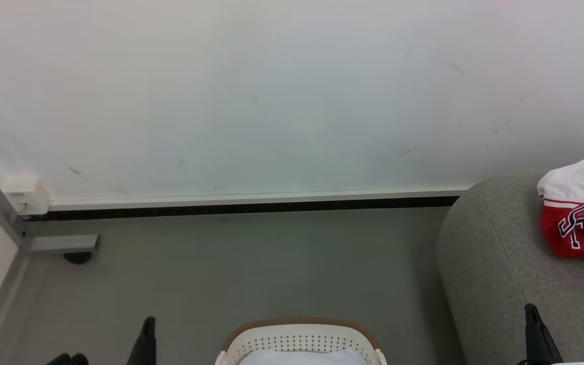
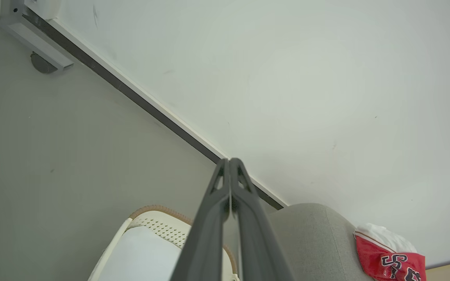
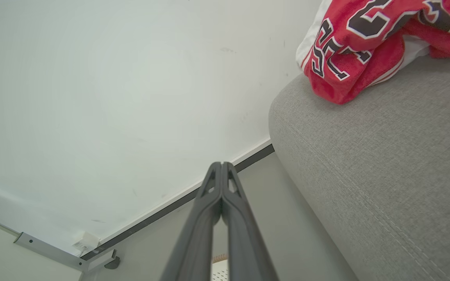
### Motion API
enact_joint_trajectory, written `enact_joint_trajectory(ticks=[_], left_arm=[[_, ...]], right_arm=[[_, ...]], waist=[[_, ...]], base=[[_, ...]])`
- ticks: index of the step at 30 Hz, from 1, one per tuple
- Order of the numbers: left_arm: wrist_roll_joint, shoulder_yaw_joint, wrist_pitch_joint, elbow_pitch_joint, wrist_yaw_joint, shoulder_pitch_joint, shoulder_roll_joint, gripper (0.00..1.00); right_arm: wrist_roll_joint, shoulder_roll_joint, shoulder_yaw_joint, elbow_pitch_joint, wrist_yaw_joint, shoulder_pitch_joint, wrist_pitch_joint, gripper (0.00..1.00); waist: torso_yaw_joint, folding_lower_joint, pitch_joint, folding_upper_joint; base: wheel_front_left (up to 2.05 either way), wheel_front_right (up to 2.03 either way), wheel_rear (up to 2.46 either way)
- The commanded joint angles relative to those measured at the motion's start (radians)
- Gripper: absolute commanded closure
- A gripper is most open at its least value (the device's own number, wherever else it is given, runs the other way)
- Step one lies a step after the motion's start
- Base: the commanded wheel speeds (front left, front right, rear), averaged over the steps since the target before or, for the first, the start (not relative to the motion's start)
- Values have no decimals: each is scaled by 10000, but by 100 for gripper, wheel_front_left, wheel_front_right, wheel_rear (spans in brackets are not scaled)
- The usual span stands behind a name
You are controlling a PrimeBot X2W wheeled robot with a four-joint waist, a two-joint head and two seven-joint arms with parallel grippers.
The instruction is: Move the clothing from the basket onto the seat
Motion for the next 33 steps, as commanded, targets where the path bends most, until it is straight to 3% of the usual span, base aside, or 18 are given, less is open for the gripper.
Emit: enact_joint_trajectory(ticks=[1, 33], left_arm=[[-338, 126, 90, -140, -41, -259, 21, 100], [-3695, 878, 1087, -299, -284, -747, -126, 100]], right_arm=[[420, -106, -73, -186, -7, -288, 68, 100], [4346, -168, -338, -497, -13, -615, 1039, 100]], waist=[[3, 0, 8, -1], [66, 0, 199, -1]], base=[[0, 0, 0], [0, 0, 0]])
